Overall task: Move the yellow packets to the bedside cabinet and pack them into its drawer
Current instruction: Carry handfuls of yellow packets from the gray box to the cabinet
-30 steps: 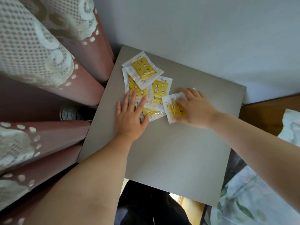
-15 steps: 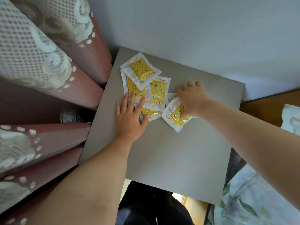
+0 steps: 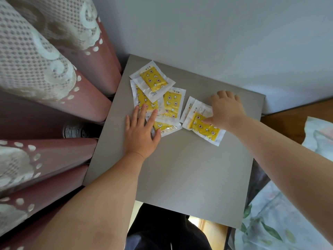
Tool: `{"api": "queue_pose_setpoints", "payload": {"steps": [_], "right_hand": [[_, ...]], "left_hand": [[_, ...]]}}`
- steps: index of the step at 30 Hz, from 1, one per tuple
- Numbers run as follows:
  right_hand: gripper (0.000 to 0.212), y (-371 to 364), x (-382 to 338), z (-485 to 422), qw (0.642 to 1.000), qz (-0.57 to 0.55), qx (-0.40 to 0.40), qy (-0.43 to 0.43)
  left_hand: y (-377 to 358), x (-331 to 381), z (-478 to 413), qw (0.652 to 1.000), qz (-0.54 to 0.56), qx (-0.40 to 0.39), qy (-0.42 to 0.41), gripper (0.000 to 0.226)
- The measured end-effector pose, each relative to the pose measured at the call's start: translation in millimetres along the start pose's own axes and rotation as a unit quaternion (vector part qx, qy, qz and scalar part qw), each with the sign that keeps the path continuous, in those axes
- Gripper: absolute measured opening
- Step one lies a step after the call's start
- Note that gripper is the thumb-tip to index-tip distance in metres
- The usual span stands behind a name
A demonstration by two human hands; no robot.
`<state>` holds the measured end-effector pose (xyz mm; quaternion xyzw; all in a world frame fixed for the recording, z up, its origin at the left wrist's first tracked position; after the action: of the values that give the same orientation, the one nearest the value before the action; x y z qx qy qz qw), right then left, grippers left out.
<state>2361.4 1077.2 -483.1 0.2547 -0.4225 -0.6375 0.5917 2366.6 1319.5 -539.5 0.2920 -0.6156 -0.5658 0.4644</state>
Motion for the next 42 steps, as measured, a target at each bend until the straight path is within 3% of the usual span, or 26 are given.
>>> {"api": "queue_pose_setpoints", "payload": {"steps": [3, 8, 12, 16, 18, 20, 21, 22, 24, 29, 35, 42], "right_hand": [[0.09, -5.3, -15.6, -3.8, 0.997, -0.063, -0.049, 0.007], [0.095, -8.8, -31.1, -7.6, 0.998, -0.042, -0.034, 0.031], [0.072, -9.0, -33.0, -8.3, 0.996, -0.07, -0.045, 0.045], [0.042, -17.6, -27.8, 2.2, 0.977, -0.205, -0.06, 0.004], [0.026, -30.7, -15.5, 11.3, 0.934, -0.345, -0.06, -0.074], [0.021, -47.1, -0.9, 24.1, 0.818, -0.542, -0.054, -0.188], [0.021, -54.0, 3.1, 30.7, 0.753, -0.614, -0.046, -0.232], [0.022, -57.0, 4.1, 35.9, 0.71, -0.655, -0.038, -0.257], [0.023, -60.2, 2.2, 39.7, 0.681, -0.679, -0.032, -0.272], [0.026, -61.2, 3.9, 48.9, 0.652, -0.69, -0.003, -0.315], [0.023, -65.5, 3.5, 46.3, 0.677, -0.671, -0.014, -0.304], [0.022, -72.2, -1.5, 37.0, 0.695, -0.656, -0.019, -0.293]], "left_hand": [[0.4, 0.7, -0.1, 1.0, -0.003, -0.003, -0.001, 0.063], [-0.5, 0.3, -0.3, 1.0, -0.008, -0.007, -0.003, 0.062], [-0.4, 0.9, -0.8, 1.0, -0.006, -0.004, -0.004, 0.062], [0.6, 0.3, 0.1, 1.0, -0.002, 0.001, -0.005, 0.062], [1.3, 0.6, 0.0, 1.0, -0.001, -0.007, -0.007, 0.061], [1.2, 1.8, 0.7, 1.0, -0.001, -0.023, -0.012, 0.061], [0.4, 3.3, 2.5, 0.999, 0.0, -0.034, -0.021, 0.06], [-0.4, 5.3, 5.6, 0.998, 0.001, -0.046, -0.037, 0.059], [-2.1, 9.2, 14.9, 0.995, 0.004, -0.072, -0.075, 0.056], [7.3, 8.1, 30.2, 0.989, 0.018, -0.099, -0.108, 0.051], [47.9, 15.7, -28.6, 0.997, 0.053, -0.018, -0.06, 0.055], [42.7, 34.0, -124.1, 0.997, 0.022, -0.073, -0.012, 0.058]]}}
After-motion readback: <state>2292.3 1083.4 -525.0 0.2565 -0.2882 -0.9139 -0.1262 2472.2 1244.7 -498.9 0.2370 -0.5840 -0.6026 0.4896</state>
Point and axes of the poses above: each hand's wrist, its own z-axis away from the middle knuckle, its own y-axis out of the back of the hand, x = y × z, the point moved 8 cm from there along -z, towards the middle knuckle, and after that the axes turned 1 degree about x, right-handed, at the moved point
